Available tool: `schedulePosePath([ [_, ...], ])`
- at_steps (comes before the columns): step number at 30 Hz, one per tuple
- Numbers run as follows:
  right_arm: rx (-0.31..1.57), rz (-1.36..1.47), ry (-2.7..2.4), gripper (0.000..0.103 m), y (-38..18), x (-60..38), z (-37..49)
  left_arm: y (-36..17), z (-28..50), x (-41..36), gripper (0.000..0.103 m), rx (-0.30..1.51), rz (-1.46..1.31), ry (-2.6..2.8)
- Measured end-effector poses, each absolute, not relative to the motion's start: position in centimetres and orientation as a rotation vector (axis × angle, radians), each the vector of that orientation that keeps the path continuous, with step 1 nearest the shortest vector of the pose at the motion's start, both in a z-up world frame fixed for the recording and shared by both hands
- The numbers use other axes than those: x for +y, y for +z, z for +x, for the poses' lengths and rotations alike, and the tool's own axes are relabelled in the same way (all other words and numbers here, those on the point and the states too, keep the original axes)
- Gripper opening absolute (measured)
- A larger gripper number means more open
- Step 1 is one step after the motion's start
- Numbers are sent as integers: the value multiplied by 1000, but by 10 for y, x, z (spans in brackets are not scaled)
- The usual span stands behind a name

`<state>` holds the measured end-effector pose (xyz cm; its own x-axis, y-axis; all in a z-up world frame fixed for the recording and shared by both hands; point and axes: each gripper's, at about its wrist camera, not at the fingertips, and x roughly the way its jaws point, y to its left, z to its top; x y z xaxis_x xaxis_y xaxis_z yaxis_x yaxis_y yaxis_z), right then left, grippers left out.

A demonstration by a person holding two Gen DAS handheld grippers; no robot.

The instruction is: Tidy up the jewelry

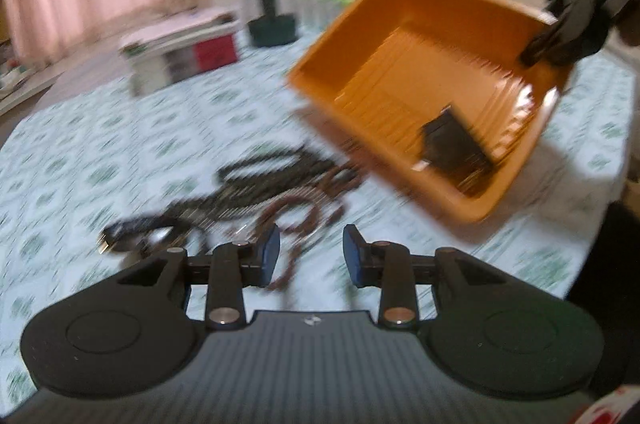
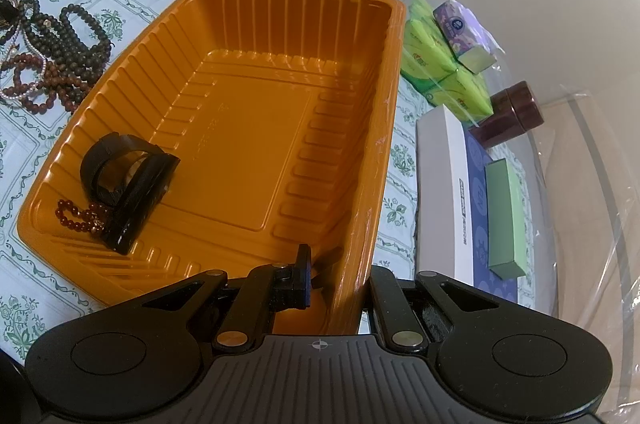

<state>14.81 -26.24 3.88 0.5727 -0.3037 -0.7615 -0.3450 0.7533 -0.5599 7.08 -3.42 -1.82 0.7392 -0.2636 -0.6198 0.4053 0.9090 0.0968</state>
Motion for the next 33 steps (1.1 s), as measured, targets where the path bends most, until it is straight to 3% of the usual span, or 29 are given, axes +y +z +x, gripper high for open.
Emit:
schedulePosePath([
  [11,986,-756,24,9,38,-262,148,-36,79,-40,30,607,405,-373],
  [23,987,-753,24,9,38,-263,149,-61,90,-89,6,558,715,-415],
  [33,984,-756,24,9,38,-263,148,-15,80,-68,5,539,541,-432],
])
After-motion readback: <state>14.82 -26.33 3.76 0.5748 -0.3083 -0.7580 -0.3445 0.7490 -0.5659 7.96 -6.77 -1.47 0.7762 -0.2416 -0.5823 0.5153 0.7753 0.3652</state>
